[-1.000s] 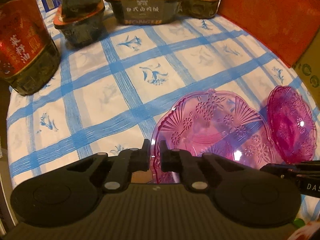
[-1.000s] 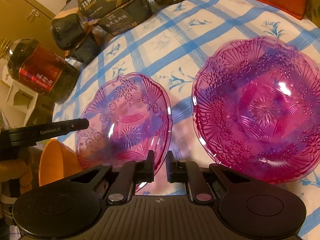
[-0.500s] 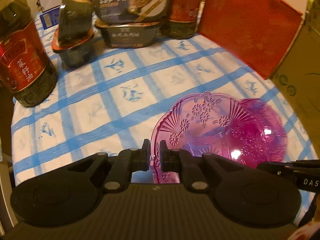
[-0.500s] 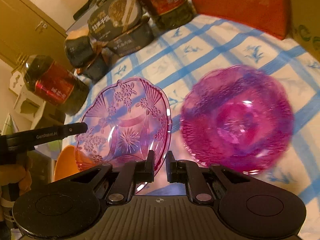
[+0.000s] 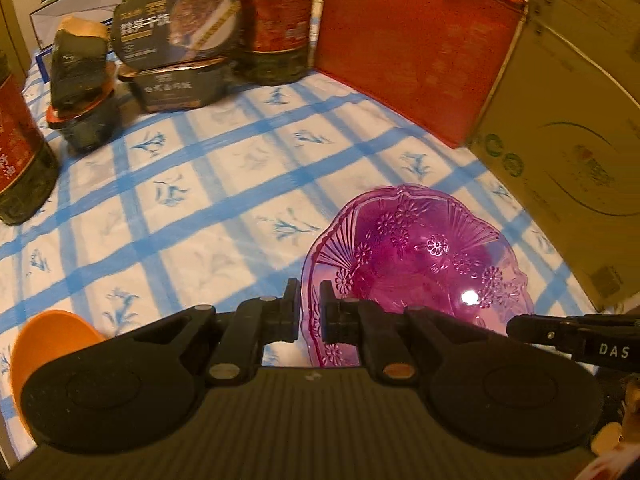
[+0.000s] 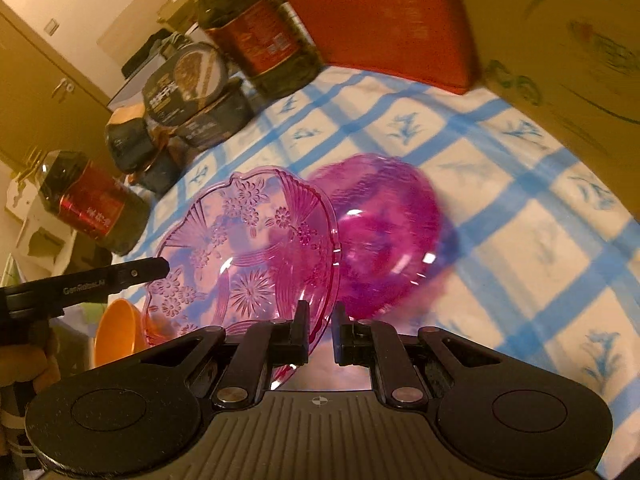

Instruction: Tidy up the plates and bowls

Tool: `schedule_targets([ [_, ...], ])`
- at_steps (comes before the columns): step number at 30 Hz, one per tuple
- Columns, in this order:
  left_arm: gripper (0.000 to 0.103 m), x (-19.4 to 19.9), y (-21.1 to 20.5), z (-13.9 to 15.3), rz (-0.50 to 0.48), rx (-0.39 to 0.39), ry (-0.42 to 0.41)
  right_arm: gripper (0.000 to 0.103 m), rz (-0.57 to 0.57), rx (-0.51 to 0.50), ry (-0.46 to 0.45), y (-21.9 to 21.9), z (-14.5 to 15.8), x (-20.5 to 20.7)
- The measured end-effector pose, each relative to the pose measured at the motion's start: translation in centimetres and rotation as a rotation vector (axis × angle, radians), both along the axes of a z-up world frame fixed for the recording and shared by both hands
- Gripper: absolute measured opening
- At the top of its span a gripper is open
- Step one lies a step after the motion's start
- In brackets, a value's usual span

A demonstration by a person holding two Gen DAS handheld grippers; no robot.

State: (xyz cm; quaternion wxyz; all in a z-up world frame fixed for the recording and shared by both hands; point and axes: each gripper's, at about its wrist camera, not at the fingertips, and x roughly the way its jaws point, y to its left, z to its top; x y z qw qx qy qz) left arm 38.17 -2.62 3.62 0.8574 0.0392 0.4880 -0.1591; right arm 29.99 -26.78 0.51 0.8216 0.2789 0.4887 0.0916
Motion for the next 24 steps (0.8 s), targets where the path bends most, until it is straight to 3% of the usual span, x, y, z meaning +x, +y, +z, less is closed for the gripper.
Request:
schedule_targets([
  [13, 0.008, -2.5, -2.4, -0.6, -0.015, 0.006, 0.016, 0.011, -0.02, 0.003, 0.003, -2.9, -0.4, -2.6],
  [24, 0.008, -1.0, -2.7, -1.7, 0.007, -0.006, 0.025, 0.011, -0.013, -0.016, -0.004, -3.2, -1.2, -0.9],
])
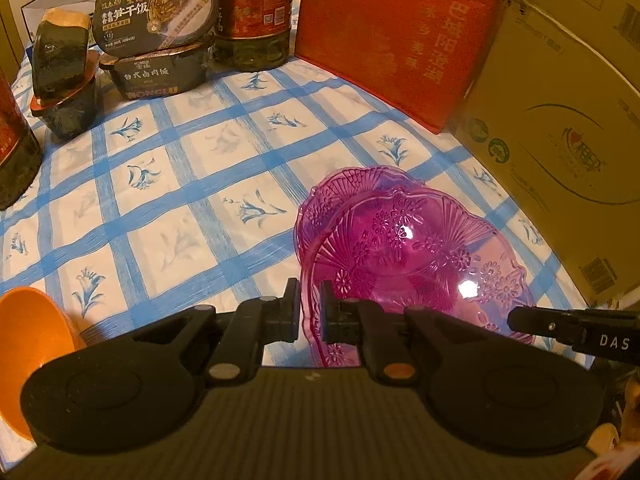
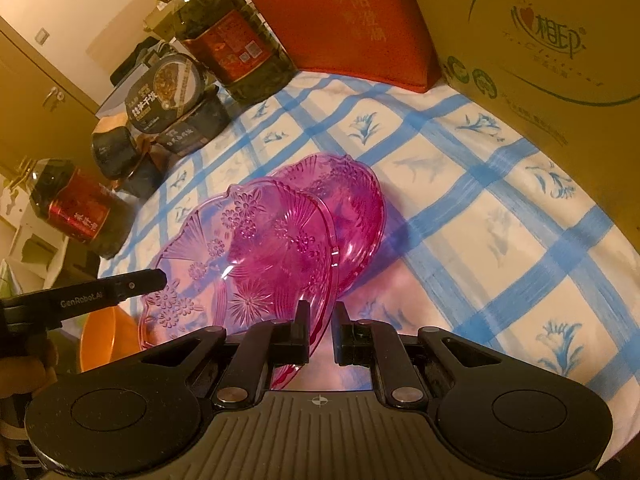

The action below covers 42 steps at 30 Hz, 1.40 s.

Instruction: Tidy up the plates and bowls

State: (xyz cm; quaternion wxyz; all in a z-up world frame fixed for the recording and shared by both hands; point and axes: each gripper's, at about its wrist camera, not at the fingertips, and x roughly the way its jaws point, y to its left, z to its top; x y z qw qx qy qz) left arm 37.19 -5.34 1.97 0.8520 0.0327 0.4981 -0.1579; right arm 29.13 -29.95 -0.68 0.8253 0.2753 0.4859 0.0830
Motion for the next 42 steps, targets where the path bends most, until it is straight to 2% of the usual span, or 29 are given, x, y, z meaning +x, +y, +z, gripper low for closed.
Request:
schedule_targets([
  [15, 0.008, 5.5, -1.6, -4.9, 0.046, -0.022, 0.018, 0.011, 0.054, -0.104, -0.041, -0.9, -2.7, 6.3],
  [25, 0.008, 6.4, -2.6, -6.4, 0.035, -0.009, 0.0, 0.011, 0.092, -0.187, -0.052, -0.8, -4.5, 8.2],
  [33, 0.008, 6.5, -2.7, -7.0, 0.037, 0.014, -0.005, 0.012, 0.118, -0.21, -0.057, -0.4, -5.2, 8.7],
  [36, 0.011, 6.7, -2.6, -7.4, 0.043, 0.002, 0.015, 0.013, 0.132, -0.232, -0.074, -0.1, -5.4, 8.9],
  [37, 0.013, 6.6, -2.5, -7.4, 0.05, -0.006, 0.016, 0.022, 0.131, -0.229, -0.08, -0.2, -5.4, 8.9],
  [38, 0.014, 6.5, -2.5, -7.3, 0.055, -0.006, 0.01, 0.042, 0.129, -0.216, -0.089, -0.3, -5.4, 8.8],
  [40, 0.014, 6.3, -2.4, -7.0, 0.058, -0.004, -0.005, 0.061, 0.119, -0.192, -0.108, -0.5, -5.2, 8.7],
  [42, 0.014, 6.1, -2.2, -6.7, 0.063, -0.016, -0.007, 0.061, 0.112, -0.19, -0.113, -0.7, -5.0, 8.6],
])
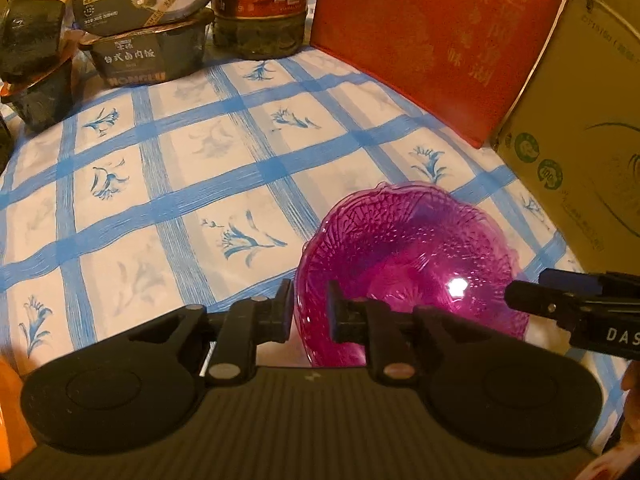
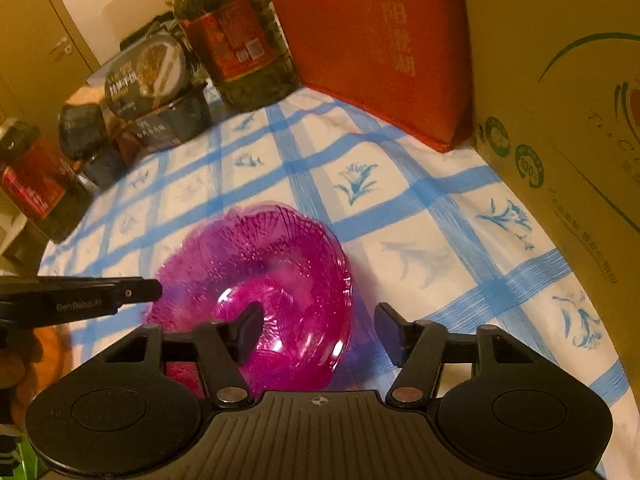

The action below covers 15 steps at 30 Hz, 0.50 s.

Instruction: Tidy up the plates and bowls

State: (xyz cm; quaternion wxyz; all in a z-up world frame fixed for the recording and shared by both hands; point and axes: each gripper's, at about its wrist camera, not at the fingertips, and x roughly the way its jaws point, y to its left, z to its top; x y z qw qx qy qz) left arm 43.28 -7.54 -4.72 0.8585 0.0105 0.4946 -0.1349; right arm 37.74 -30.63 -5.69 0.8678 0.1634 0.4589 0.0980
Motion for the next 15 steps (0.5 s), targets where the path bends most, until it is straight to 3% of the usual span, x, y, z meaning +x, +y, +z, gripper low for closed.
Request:
schedule_targets([
  [9, 0.019, -2.6, 0.8, 2.7, 0.031, -0.049, -0.036, 0.061, -0.036, 0.049, -0.016, -1.2, 1.9, -2.4],
  [13, 0.033, -5.0, 1.2, 4.3, 0.055, -0.081, -0.059, 0.061, -0.045, 0.063, -0.028, -1.4, 3.6, -4.4],
  [15, 0.035, -6.4, 1.4, 5.1, 0.062, -0.091, -0.07, 0.061, -0.04, 0.069, -0.032, -1.3, 4.4, -5.5],
])
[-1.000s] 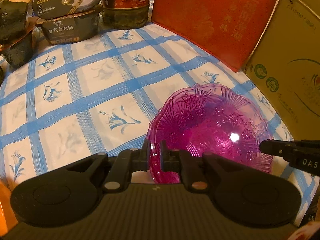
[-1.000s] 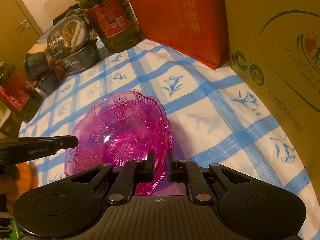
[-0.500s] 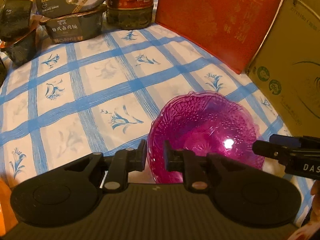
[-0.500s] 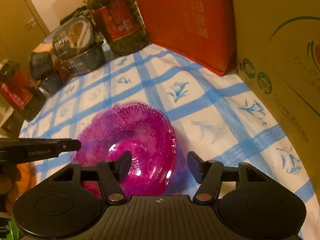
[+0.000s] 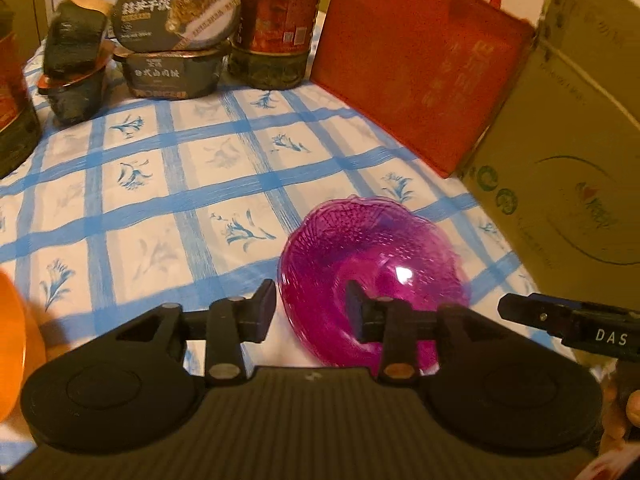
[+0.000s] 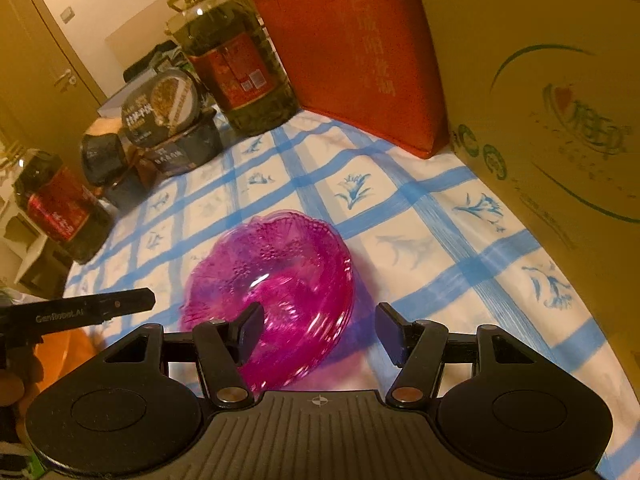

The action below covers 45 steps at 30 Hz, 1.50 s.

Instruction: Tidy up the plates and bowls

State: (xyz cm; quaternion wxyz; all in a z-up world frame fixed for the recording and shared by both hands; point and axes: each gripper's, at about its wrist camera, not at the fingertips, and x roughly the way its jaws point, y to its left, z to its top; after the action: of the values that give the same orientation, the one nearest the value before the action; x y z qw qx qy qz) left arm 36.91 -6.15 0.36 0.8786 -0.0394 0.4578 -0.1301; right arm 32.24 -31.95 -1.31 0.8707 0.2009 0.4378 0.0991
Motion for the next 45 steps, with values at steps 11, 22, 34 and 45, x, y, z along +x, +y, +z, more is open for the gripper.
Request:
schedule_targets([
  [11, 0.058, -9.2, 2.1, 3.4, 0.093, -0.095, -0.044, 0.062, 0.056, 0.032, -0.026, 1.7, 4.0, -6.7],
  [22, 0.076, -19.0, 5.3, 5.3, 0.198, -0.12, -0.081, 0.067, 0.143, 0.017, -0.046, 4.9, 5.4, -13.9],
  [34, 0.077, -27.2, 8.0, 4.1, 0.275, -0.068, -0.082, 0.071, 0.236, 0.012, -0.015, 8.7, 4.1, -19.8],
  [45, 0.077, -32.0, 11.4, 2.0, 0.377, -0.005, -0.084, 0.071, 0.3, 0.018, 0.019, 12.0, 2.9, -22.0],
])
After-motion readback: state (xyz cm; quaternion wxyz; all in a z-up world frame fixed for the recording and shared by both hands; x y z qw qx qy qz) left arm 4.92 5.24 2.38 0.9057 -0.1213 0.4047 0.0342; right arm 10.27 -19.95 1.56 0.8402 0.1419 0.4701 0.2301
